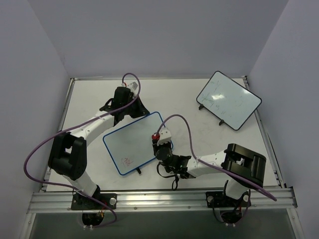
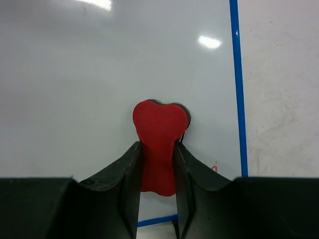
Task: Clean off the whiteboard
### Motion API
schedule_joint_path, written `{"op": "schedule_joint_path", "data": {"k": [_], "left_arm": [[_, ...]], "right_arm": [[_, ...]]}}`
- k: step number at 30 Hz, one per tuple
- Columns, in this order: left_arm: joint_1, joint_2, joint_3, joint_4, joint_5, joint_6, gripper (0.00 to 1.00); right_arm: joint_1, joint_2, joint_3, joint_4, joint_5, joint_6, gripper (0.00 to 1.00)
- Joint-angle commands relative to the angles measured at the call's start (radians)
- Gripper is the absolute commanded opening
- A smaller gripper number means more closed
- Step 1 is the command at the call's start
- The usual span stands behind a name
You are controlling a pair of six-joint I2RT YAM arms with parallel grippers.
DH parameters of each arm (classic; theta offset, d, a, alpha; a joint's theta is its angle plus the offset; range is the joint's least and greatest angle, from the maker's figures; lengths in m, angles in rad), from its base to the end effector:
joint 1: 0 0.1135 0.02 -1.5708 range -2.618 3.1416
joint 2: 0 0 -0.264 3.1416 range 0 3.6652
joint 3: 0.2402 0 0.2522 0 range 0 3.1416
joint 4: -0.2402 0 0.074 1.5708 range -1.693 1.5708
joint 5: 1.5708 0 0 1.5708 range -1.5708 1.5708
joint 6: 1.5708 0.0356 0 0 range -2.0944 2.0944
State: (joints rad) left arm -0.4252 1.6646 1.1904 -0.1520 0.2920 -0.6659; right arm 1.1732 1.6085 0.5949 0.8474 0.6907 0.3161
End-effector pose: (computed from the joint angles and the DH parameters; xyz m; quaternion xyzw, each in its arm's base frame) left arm 0.3398 -0.1651 0.2545 -0.0401 0.8826 -0.3443 0.3175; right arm 0.1411 0.2775 0.1844 -0.0996 0.7442 0.2219 0.6221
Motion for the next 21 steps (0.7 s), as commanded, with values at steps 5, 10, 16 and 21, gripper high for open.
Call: {"op": "schedule_joint_path", "data": {"k": [5,10,16,21], "left_arm": [[-0.012,-0.032,0.002,0.026,0.026,0.011,0.02],[-0.012,-0.031,0.002,0.026,0.026,0.009,0.02],[-0.012,-0.029,0.003,0.028,0.027,0.009,0.02],[-0.012,-0.026,0.003,0.031,0.030,0.006,0.02]], "right_arm": [[-0.010,0.021,0.006,-0.004,0.018,0.020,0.00],[-0.046,-0.030,-0.050,-0.001,0.033,0.038,0.00],[-0.098,-0.108,-0.115,-0.019,0.041,0.069,0.00],[-0.122,-0.148,-0.141,-0.048,0.052,0.087,0.00]]}}
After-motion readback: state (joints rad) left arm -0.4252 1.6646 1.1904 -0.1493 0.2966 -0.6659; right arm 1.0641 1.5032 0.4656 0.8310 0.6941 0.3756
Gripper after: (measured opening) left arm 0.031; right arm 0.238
